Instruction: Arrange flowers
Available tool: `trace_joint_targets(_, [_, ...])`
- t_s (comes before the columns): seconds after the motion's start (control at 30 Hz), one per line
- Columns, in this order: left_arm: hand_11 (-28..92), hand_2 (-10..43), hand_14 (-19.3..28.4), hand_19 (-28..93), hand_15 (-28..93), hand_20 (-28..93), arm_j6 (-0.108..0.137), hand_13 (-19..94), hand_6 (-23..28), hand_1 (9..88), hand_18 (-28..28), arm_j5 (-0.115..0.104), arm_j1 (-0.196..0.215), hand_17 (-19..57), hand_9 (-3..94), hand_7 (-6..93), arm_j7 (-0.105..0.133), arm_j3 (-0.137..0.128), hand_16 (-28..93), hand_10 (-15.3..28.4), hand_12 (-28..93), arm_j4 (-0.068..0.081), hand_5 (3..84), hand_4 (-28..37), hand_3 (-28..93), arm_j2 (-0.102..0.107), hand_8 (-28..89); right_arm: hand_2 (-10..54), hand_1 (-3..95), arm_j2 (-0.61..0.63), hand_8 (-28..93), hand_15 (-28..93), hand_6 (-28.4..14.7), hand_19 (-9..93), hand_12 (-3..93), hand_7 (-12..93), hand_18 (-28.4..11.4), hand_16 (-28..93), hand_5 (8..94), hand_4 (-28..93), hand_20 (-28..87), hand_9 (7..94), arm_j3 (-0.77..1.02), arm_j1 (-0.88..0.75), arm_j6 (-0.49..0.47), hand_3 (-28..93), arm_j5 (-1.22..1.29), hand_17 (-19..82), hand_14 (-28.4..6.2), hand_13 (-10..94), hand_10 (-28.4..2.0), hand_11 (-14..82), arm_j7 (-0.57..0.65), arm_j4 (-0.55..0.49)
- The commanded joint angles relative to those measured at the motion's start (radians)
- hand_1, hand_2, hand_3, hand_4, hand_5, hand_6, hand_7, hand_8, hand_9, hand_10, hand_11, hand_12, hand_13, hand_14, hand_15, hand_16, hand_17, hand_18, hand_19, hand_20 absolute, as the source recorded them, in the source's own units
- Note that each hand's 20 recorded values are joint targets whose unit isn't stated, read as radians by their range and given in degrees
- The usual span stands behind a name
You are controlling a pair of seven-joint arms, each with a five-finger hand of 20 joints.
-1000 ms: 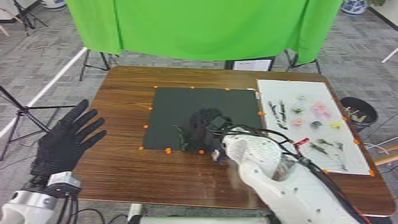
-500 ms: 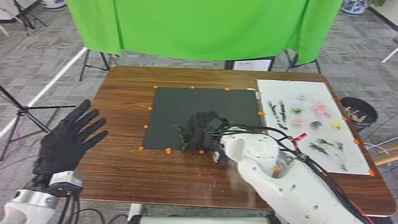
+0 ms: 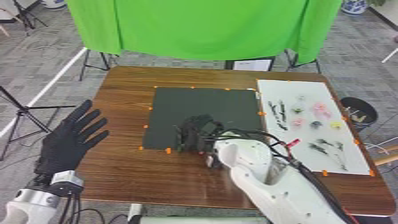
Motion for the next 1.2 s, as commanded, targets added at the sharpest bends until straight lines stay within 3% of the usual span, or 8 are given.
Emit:
trace_joint_targets(0.03, [12,-9.5,13.5,31,19,10,-0.004,14,2.5,25.0,20.4,0.001,-0.006,-11.0,20.6,16.7,-0.014,0.011,6,9.8,21,0.006,23.6,-28.1,69,-0.001,-9,-9.5,29.3,-0.048,-14,84,-1.4,79,46.0,35,-18.8,39,53.7,-28,56,49.8,-0.031,-0.037,0.013,92,-0.01,22,-11.1,47,-11.7,60.9,0.052,0.005])
trace_joint_targets(0.4, [12,-9.5,13.5,31,19,10,-0.005,14,2.5,25.0,20.4,-0.001,-0.031,-11.1,20.5,16.7,-0.019,0.029,6,9.8,21,0.019,23.6,-28.0,69,0.007,-9,-9.5,28.0,-0.099,-14,84,-2.0,80,45.9,35,-19.2,38,54.5,-28,56,50.1,-0.048,-0.022,0.074,92,-0.024,23,-11.8,48,-12.1,61.3,0.136,0.047])
trace_joint_targets(0.5, [12,-9.5,13.6,31,19,10,-0.004,14,2.5,24.9,20.4,-0.001,-0.031,-11.1,20.5,16.7,-0.02,0.031,6,9.7,21,0.019,23.6,-28.0,69,0.007,-9,-9.5,28.1,-0.1,-14,84,-2.0,80,46.0,35,-19.3,38,54.6,-28,56,50.1,-0.044,-0.023,0.069,91,-0.025,23,-11.9,48,-12.1,61.4,0.129,0.048])
trace_joint_targets(0.73, [12,-9.5,13.5,31,19,10,0.009,14,2.6,24.9,20.4,0.002,0.008,-11.1,20.5,16.6,-0.004,0.006,6,9.7,21,0.0,23.6,-28.1,69,-0.008,-9,-9.5,28.4,-0.05,-14,84,-2.1,80,46.2,35,-19.3,39,54.0,-28,56,49.5,0.004,0.012,0.003,92,0.041,22,-11.7,47,-12.1,61.4,0.06,-0.011])
trace_joint_targets(0.87, [12,-9.5,13.5,31,19,10,0.009,14,2.5,24.9,20.5,0.002,0.012,-11.1,20.5,16.6,-0.002,0.007,6,9.8,21,0.001,23.6,-28.1,69,-0.01,-9,-9.5,28.9,-0.007,-14,84,-2.1,79,46.4,34,-19.1,39,53.2,-28,56,48.6,0.021,0.042,-0.028,92,0.045,22,-11.6,47,-11.7,61.2,-0.004,-0.032])
trace_joint_targets(1.2, [12,-9.5,13.5,31,19,10,0.012,14,2.5,24.8,20.4,0.003,0.015,-11.1,20.6,16.7,-0.003,0.004,6,9.8,21,-0.001,23.6,-28.2,69,-0.015,-9,-9.5,31.7,0.058,-15,83,-1.3,77,45.2,35,-18.8,38,50.6,-28,55,47.0,0.009,0.074,0.02,93,0.024,20,-10.9,45,-10.7,61.0,-0.041,0.01])
